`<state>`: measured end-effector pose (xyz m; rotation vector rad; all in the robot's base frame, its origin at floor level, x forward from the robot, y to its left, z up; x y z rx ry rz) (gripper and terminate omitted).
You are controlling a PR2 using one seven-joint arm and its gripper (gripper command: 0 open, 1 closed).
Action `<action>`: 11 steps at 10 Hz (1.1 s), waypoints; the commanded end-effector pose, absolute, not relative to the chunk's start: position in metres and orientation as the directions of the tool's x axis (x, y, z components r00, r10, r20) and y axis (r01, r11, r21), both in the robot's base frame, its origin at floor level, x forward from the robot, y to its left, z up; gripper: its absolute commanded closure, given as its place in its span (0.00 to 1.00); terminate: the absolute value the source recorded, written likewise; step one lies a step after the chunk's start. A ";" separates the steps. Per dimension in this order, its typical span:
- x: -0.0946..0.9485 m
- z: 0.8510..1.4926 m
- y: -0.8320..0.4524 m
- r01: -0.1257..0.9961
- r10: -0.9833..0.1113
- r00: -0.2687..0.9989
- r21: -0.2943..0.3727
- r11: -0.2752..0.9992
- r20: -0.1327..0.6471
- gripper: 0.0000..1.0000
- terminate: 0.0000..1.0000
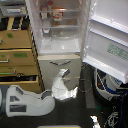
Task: Opening the fridge
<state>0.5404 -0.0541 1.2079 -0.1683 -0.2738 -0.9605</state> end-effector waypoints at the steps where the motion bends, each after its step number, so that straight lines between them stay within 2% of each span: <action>1: 0.518 1.112 0.226 0.568 -0.430 0.750 -0.156 0.808 0.502 0.00 0.00; 4: 0.481 1.037 0.254 0.490 -0.360 0.792 -0.160 0.857 0.494 0.00 0.00; 5: 0.475 1.012 0.268 0.447 -0.306 0.821 -0.209 0.870 0.481 0.00 0.00; 6: 0.471 1.004 0.273 0.432 -0.290 0.831 -0.222 0.874 0.475 0.00 0.00; 8: 0.456 0.974 0.276 0.427 -0.317 0.851 -0.199 0.882 0.419 0.00 0.00; 9: 0.446 0.938 0.284 0.404 -0.332 0.875 -0.153 0.902 0.353 0.00 0.00; 10: 0.446 0.934 0.286 0.395 -0.325 0.880 -0.155 0.905 0.346 0.00 0.00; 11: 0.444 0.922 0.284 0.369 -0.315 0.888 -0.110 0.923 0.336 0.00 1.00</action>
